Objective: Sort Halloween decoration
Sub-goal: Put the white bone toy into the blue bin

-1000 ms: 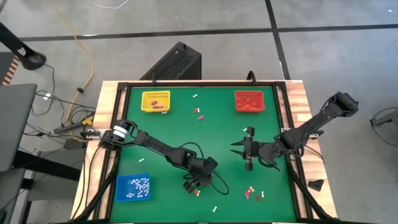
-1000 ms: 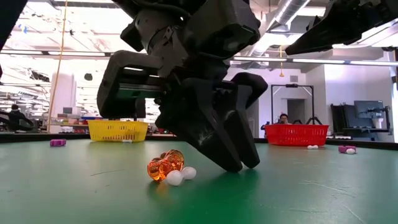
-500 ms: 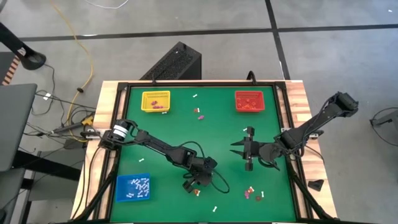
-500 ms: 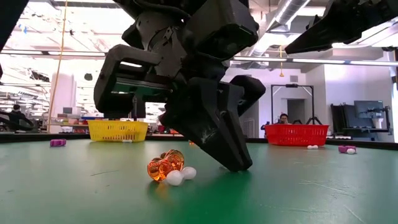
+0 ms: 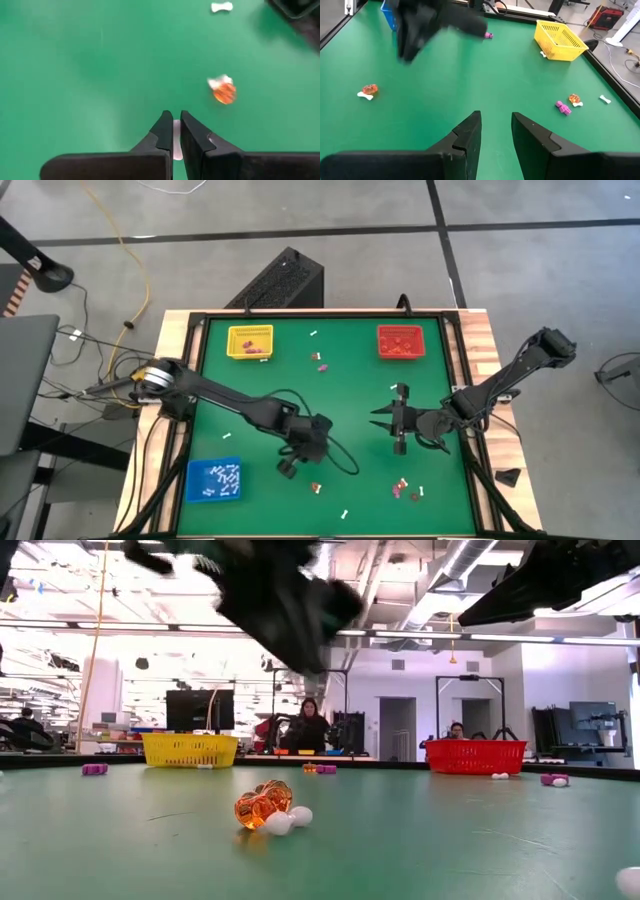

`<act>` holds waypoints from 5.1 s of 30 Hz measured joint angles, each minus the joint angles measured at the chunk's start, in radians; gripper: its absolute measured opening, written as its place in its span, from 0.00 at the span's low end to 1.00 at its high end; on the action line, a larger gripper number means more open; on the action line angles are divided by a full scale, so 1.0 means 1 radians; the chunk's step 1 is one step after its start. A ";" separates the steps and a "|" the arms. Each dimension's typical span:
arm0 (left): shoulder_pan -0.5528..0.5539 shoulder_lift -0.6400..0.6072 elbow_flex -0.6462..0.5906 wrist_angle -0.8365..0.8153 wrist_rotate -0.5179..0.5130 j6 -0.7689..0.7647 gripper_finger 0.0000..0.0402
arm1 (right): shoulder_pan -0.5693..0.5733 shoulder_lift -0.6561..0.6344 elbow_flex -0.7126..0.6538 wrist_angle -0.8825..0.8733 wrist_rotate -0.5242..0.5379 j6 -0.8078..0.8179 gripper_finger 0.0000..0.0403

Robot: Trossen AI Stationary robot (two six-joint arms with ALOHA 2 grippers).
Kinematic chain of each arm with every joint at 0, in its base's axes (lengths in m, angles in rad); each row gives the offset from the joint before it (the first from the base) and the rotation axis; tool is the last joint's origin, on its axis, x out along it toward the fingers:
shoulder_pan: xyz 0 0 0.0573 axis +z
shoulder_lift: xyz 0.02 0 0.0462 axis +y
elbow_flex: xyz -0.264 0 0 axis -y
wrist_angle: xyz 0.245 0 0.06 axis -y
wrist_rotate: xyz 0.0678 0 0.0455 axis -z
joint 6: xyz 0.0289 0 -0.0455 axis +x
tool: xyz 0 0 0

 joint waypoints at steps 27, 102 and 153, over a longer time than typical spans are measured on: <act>-0.467 -0.479 -0.474 -0.357 -0.197 -1.333 0.14 | -0.033 0.000 0.000 -0.002 -0.025 -0.002 0.34; 0.884 0.375 0.348 -0.113 -0.189 -0.245 0.21 | -0.024 0.000 0.000 -0.169 -0.026 0.111 0.34; 0.845 0.211 0.354 -0.537 -0.053 -0.050 0.01 | -0.017 0.000 0.000 -0.153 -0.027 0.135 0.34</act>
